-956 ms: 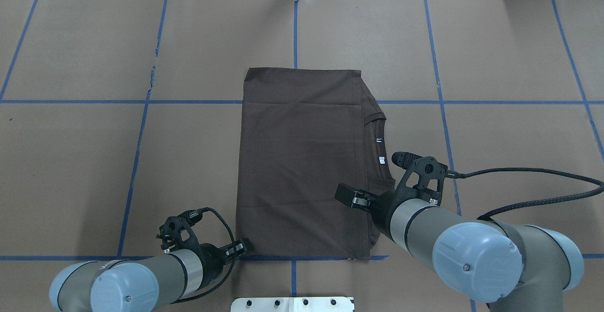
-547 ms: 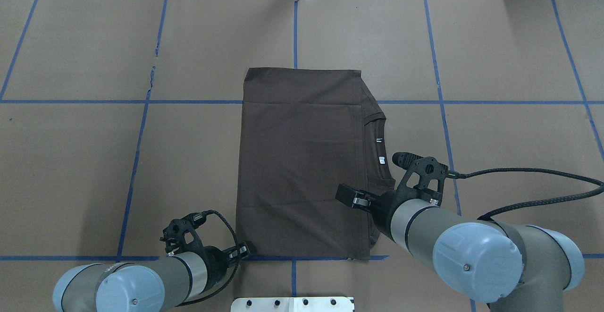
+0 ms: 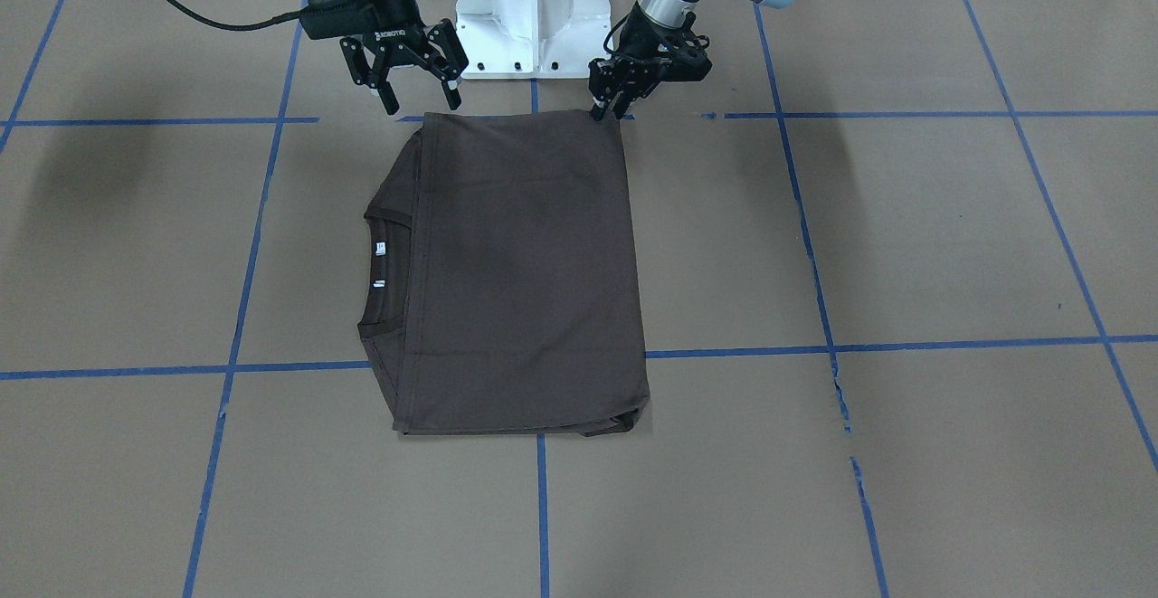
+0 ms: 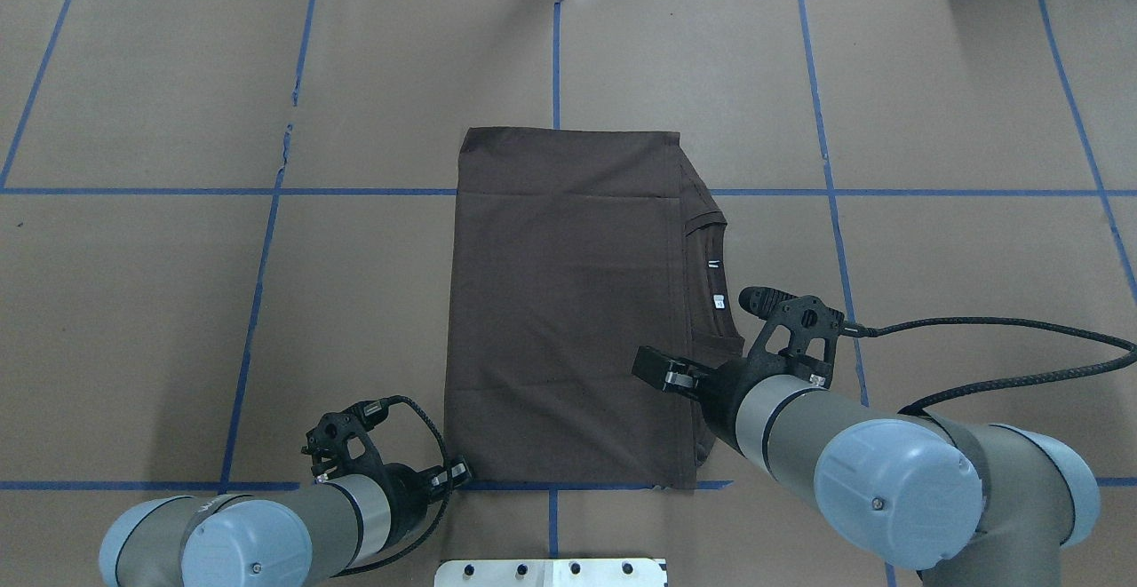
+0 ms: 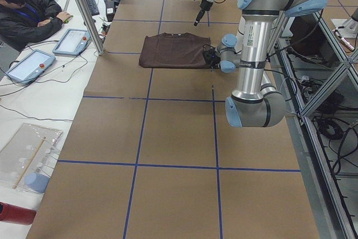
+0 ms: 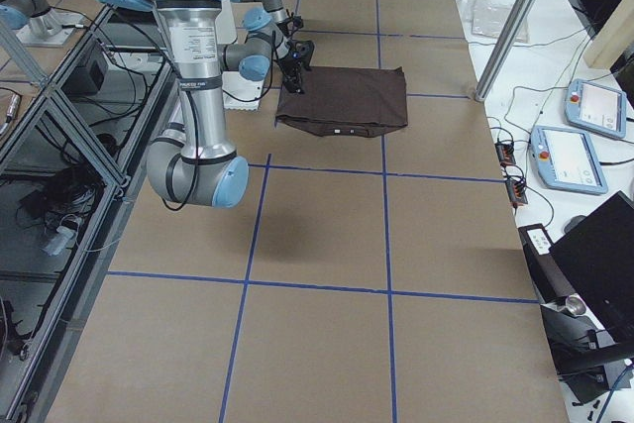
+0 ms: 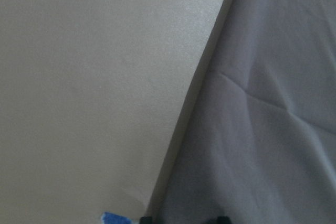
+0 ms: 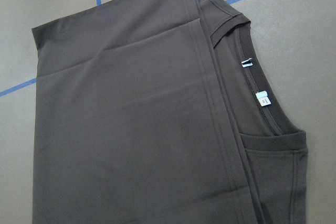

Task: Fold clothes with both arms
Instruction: 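Grasp the near edge of the folded shirt with both grippers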

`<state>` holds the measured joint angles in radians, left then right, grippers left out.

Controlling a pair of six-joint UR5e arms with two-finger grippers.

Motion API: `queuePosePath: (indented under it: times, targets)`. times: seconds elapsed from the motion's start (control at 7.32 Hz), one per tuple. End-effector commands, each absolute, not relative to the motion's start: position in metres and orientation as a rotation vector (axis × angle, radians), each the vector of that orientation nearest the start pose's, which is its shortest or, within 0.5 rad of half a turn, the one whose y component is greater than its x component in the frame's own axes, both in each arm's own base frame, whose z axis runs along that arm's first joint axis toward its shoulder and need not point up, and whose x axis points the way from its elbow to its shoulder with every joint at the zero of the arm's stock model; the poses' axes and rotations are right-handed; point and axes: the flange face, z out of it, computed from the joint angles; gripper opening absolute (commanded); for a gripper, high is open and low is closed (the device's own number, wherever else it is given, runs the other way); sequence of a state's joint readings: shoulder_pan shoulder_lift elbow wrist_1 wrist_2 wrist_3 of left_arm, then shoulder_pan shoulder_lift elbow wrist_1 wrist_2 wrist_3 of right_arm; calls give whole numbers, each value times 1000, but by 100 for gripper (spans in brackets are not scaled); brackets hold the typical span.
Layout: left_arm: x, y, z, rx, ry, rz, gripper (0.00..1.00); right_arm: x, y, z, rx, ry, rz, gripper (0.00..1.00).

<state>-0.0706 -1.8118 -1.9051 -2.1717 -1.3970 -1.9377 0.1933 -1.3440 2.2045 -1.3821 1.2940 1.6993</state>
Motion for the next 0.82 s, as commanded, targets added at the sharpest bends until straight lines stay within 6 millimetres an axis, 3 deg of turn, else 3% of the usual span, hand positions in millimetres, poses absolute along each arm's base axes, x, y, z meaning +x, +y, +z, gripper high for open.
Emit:
queuePosePath:
  times: [0.0, 0.27, 0.55, 0.68]
  targets:
    - [547, -190, 307, -21, 1195, -485, 0, -444, -251, 241, 282, -1042, 446, 100]
    - [544, -189, 305, -20, 1201, -482, 0, -445, -251, 246, 281, -1031, 447, 100]
    - [544, -189, 301, -21, 1207, -482, 0, -453, -249, 254, 186, -1010, 612, 85]
    - [544, -189, 299, -23, 1211, -484, 0, -466, -239, 264, 142, -937, 671, 85]
